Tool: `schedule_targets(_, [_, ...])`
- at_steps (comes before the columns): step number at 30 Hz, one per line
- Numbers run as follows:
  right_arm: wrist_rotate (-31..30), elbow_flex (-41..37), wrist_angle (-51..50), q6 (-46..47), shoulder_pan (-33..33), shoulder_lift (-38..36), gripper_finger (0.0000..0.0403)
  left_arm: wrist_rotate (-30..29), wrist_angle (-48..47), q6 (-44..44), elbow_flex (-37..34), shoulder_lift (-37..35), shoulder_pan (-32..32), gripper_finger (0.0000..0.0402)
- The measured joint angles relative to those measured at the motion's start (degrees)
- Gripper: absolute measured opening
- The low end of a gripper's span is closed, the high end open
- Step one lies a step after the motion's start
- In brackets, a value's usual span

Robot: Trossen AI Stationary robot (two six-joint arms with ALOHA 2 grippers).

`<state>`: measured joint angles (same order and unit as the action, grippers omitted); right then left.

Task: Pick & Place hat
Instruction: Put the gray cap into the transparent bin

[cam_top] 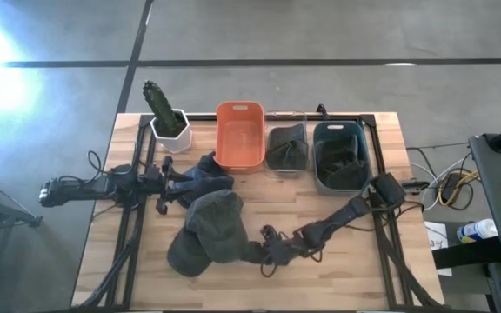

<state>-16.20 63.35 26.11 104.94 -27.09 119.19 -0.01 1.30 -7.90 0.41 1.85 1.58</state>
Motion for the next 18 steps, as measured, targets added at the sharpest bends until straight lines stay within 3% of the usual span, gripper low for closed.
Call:
schedule_targets(10, [-6.1, 13.8, -3.2, -1.3, -0.3, 9.8, 0.0229, 0.0, 0.0, 0.0, 0.0, 0.2, 0.0, 0.0174])
schedule_targets(14, [-13.0, 17.2, -9.8, 2.8, -0.7, 11.1, 0.0229, 0.0, 0.0, 0.0, 0.0, 0.3, 0.0, 0.0174])
schedule_targets(18, [-24.3, 19.3, -19.2, 7.3, -2.2, 10.7, 0.0228, 0.0, 0.0, 0.0, 0.0, 0.3, 0.0, 0.0174])
